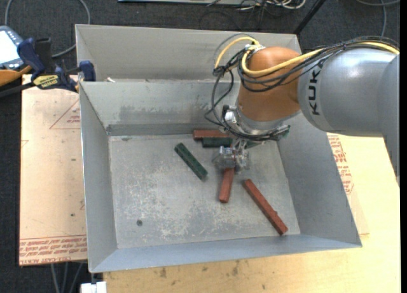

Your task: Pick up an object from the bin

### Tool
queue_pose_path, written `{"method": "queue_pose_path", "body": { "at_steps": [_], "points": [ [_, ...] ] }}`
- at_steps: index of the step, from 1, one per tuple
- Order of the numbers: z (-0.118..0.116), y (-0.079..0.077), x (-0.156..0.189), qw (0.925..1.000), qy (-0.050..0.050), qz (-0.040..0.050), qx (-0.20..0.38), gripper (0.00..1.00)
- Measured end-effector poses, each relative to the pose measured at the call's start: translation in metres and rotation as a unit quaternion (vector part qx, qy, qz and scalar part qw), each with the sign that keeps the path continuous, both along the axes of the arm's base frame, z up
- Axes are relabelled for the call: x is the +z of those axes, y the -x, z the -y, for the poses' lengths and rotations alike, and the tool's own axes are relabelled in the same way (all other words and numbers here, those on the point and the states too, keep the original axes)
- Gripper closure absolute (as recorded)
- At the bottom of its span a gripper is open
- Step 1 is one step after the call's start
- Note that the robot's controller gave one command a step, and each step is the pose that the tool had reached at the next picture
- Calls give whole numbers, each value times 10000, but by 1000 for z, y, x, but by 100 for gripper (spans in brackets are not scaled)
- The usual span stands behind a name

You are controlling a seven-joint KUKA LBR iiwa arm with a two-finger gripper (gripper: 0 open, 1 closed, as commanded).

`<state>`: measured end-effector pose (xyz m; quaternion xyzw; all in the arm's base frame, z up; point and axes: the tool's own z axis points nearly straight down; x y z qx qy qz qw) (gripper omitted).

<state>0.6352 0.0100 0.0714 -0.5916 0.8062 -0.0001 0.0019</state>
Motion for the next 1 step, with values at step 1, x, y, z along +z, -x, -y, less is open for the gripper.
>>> {"method": "queue_pose_path", "body": {
  "at_steps": [1],
  "points": [
    [-17,-22,66,10000,-8,42,5,100]
  ]
}}
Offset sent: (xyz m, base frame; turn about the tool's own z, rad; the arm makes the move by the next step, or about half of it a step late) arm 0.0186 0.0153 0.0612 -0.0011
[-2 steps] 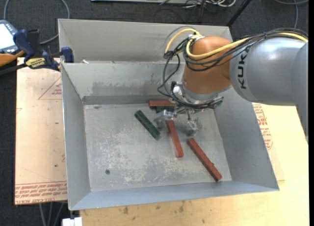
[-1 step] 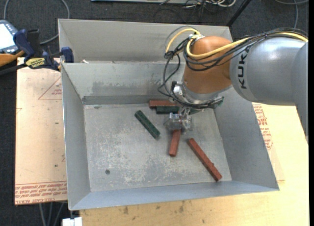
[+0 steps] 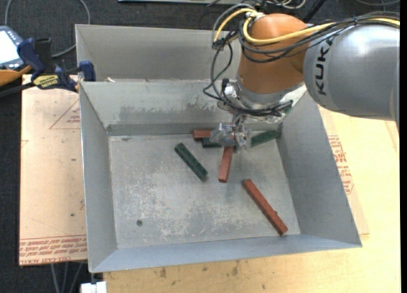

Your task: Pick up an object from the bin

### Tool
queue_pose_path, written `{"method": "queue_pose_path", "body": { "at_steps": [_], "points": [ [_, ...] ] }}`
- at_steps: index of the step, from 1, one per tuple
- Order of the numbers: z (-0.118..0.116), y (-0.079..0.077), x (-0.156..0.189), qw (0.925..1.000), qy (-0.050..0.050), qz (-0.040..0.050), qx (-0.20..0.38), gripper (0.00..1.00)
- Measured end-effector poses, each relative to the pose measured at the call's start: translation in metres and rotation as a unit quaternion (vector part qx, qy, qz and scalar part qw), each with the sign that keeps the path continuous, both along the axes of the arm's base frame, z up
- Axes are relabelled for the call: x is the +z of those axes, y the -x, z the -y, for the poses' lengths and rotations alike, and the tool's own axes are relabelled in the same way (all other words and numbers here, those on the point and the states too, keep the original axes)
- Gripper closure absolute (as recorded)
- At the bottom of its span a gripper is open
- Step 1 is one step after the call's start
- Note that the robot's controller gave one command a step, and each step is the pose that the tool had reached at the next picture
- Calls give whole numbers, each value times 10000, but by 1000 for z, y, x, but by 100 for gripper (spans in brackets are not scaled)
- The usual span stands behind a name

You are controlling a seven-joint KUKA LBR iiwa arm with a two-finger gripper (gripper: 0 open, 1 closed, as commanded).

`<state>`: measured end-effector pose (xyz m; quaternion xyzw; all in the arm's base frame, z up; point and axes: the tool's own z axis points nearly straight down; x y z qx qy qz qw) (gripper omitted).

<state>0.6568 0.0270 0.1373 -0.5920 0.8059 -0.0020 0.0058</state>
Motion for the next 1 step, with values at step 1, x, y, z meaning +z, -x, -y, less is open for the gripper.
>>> {"method": "queue_pose_path", "body": {
  "at_steps": [1],
  "points": [
    [-28,14,125,9997,-5,4,-228,100]
  ]
}}
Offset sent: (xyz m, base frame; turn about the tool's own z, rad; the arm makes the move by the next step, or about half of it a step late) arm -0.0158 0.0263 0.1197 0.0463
